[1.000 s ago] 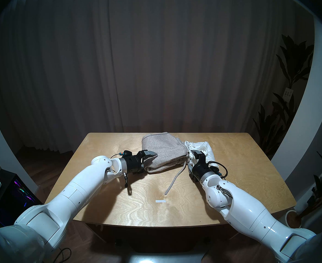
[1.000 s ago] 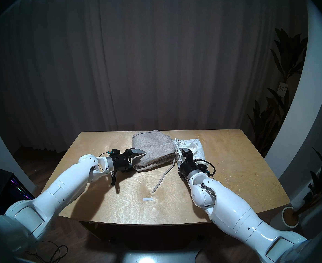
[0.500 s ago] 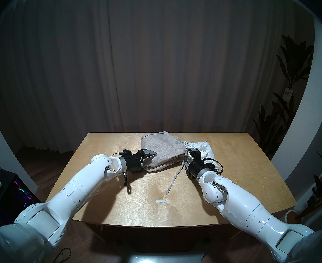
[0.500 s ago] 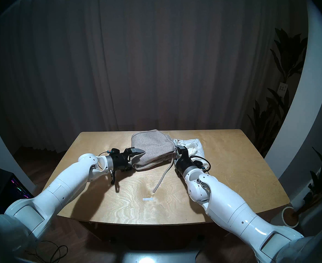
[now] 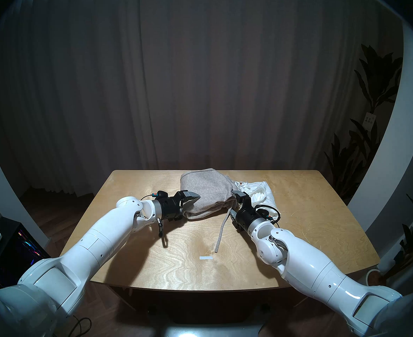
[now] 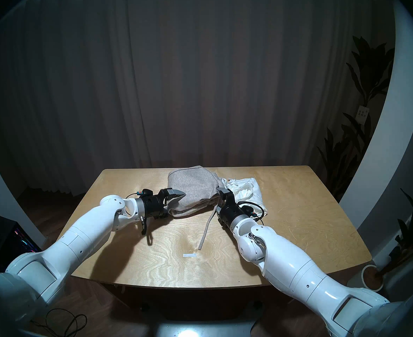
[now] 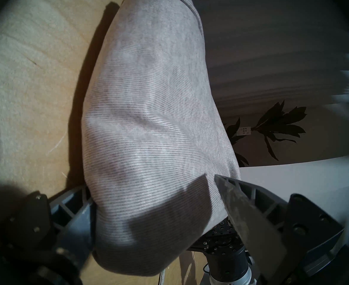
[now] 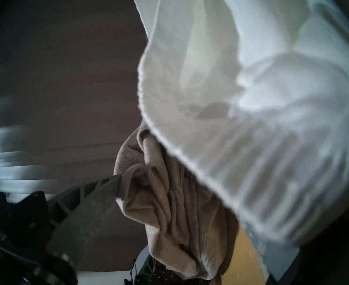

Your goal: Fold pants twice and stack them

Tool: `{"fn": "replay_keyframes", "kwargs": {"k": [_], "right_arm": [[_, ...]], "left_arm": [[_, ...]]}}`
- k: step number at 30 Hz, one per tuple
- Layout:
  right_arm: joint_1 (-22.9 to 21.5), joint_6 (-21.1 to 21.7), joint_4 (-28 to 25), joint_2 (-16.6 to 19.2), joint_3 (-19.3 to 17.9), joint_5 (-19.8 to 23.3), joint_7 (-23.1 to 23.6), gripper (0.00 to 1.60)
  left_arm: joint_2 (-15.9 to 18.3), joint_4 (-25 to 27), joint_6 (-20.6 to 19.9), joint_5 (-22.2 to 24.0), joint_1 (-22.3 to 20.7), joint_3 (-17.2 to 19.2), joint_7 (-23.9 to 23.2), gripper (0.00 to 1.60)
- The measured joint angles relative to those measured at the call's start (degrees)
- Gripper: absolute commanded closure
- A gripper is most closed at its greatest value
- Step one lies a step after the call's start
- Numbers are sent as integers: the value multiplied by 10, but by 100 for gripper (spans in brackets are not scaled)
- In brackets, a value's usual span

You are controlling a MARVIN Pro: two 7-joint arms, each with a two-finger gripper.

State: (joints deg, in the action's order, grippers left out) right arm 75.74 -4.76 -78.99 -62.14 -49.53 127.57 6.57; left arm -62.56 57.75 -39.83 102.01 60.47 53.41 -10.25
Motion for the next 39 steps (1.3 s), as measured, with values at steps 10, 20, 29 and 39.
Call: {"fn": "replay_keyframes", "kwargs": {"k": [10, 20, 29, 39], "right_arm": [[-4, -9, 16, -4, -5, -8, 17, 0], [-4, 6, 32, 10, 7, -48, 73, 0], [-4, 13, 41, 13, 15, -64, 105, 0], [-16, 15, 50, 10, 21, -72, 95, 0]], "left_arm": [[0, 0, 3, 3, 1, 0, -1, 0], [0, -3, 4, 3, -1, -2, -2, 0], [-1, -4, 5, 3, -4, -5, -1, 0], [0, -5, 6, 2, -6, -8, -1, 0]]}}
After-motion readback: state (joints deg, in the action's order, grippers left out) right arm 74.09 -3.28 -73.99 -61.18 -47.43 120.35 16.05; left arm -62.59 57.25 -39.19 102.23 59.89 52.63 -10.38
